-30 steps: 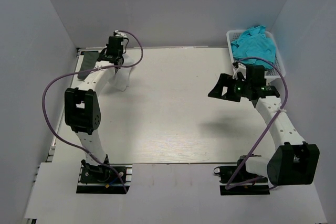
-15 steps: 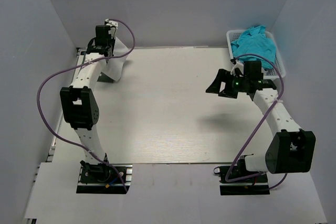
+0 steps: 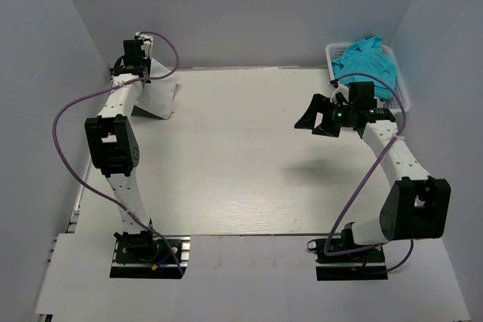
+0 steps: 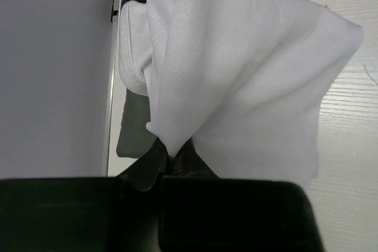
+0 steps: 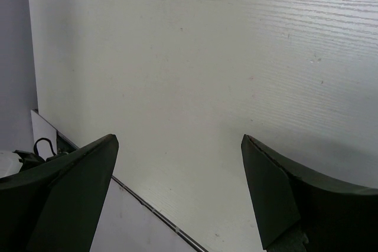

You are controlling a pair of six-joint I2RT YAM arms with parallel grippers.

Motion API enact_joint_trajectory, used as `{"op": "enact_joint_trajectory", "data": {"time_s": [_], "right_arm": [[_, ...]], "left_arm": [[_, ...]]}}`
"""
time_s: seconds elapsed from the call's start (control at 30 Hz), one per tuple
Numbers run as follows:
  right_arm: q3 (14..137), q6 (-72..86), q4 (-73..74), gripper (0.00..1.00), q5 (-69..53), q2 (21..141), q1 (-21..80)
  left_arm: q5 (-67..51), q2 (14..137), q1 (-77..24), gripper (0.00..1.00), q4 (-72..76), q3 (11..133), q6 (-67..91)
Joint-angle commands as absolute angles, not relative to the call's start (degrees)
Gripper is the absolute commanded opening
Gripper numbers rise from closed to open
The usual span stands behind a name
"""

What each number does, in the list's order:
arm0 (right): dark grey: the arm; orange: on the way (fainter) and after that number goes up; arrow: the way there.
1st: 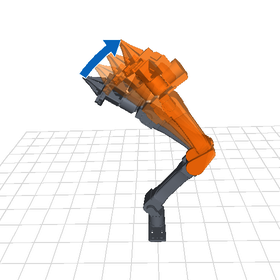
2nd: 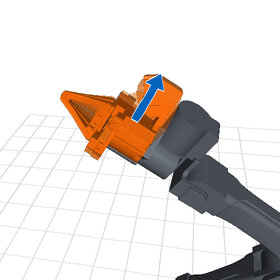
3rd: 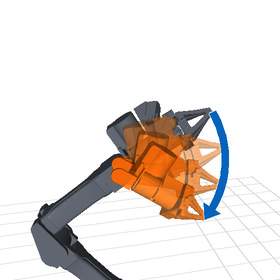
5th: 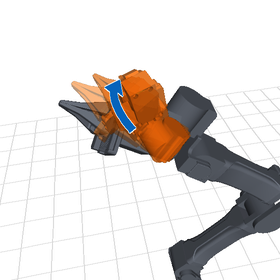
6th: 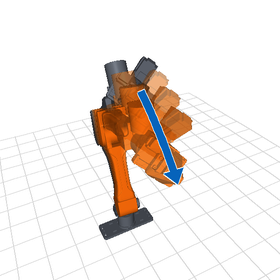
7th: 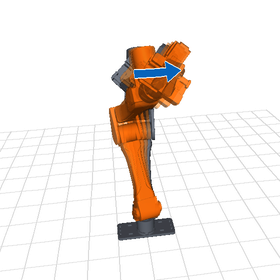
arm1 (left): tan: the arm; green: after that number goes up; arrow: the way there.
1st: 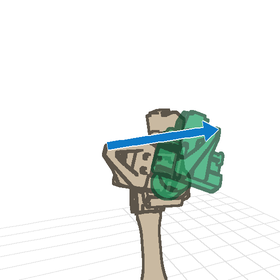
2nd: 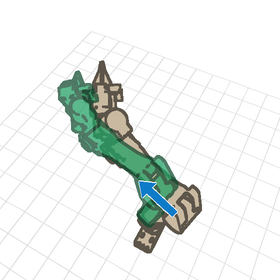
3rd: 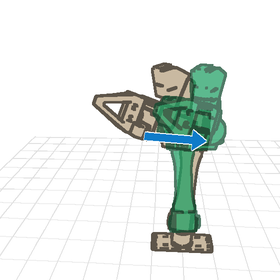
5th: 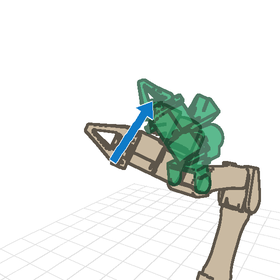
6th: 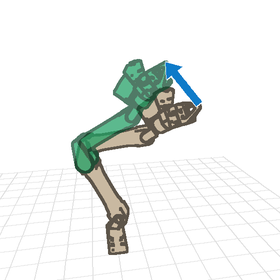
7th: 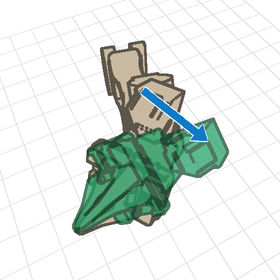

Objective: Fold and stack the t-shirts
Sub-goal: Put the neatly folded tshirt into the corner of the board with the left arm

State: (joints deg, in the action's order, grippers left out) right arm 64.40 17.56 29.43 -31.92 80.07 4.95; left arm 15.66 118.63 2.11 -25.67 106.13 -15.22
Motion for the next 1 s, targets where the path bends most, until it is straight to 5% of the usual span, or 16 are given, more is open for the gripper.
{"op": "enact_joint_trajectory", "data": {"time_s": [0.0, 0.43, 0.53, 0.77, 0.97], "right_arm": [[67.1, 18.2, 27.9, 0.91, -33.7, 81.2, 5.1], [68.7, 18.9, 25.8, 0.91, -36.1, 84.8, 5.4], [69.6, 18.7, 26.2, 0.91, -35.9, 85.4, 5.6], [69.4, 18.2, 26.7, 0.91, -35.3, 83.9, 6.1], [67.0, 18.0, 25.8, 0.91, -35.2, 80.0, 6.1]], "left_arm": [[14.0, 118.6, 4.1, 0.0, -25.0, 109.8, -14.2], [16.6, 126.8, 8.6, 0.0, -22.7, 113.0, -11.1], [20.7, 130.0, 9.1, 0.99, -24.2, 117.0, -9.6], [26.5, 129.9, 9.8, 1.0, -29.8, 123.2, -2.9], [19.0, 122.4, 9.1, 1.0, -39.4, 124.3, 5.5]]}}
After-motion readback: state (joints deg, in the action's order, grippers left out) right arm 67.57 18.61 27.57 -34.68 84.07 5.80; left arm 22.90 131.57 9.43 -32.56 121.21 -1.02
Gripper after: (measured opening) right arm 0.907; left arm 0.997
